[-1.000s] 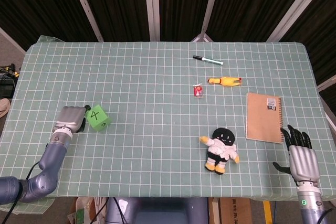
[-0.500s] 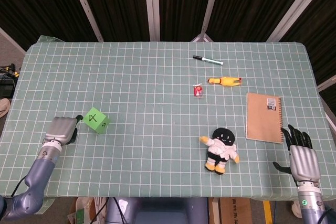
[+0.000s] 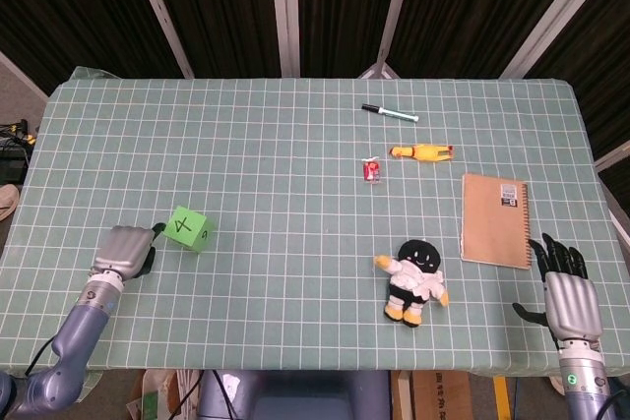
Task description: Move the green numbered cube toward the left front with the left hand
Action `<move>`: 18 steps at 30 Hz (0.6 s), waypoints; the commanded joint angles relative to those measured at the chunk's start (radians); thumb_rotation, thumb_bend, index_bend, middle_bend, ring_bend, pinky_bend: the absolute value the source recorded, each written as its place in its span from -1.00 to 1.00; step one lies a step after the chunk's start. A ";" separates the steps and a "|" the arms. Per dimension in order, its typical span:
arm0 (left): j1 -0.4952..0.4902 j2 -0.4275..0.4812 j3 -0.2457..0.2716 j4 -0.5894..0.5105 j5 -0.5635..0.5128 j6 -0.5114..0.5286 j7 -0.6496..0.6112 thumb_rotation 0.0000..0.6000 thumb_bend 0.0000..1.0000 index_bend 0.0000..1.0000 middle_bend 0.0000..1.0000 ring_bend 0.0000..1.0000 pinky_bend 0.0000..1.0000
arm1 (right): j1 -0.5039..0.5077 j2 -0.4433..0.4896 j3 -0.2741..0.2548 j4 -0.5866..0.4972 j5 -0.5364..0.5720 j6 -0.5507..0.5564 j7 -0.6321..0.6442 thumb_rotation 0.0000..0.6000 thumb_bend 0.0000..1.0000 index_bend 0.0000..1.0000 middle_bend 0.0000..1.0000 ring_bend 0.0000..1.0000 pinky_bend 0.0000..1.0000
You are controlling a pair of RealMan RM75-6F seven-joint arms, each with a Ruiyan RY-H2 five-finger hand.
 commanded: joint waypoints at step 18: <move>0.044 0.011 0.022 -0.041 0.074 -0.018 -0.007 1.00 0.75 -0.50 0.65 0.39 0.40 | -0.001 0.007 0.003 -0.011 0.016 -0.002 -0.001 1.00 -0.69 -0.78 -0.98 -0.90 -0.95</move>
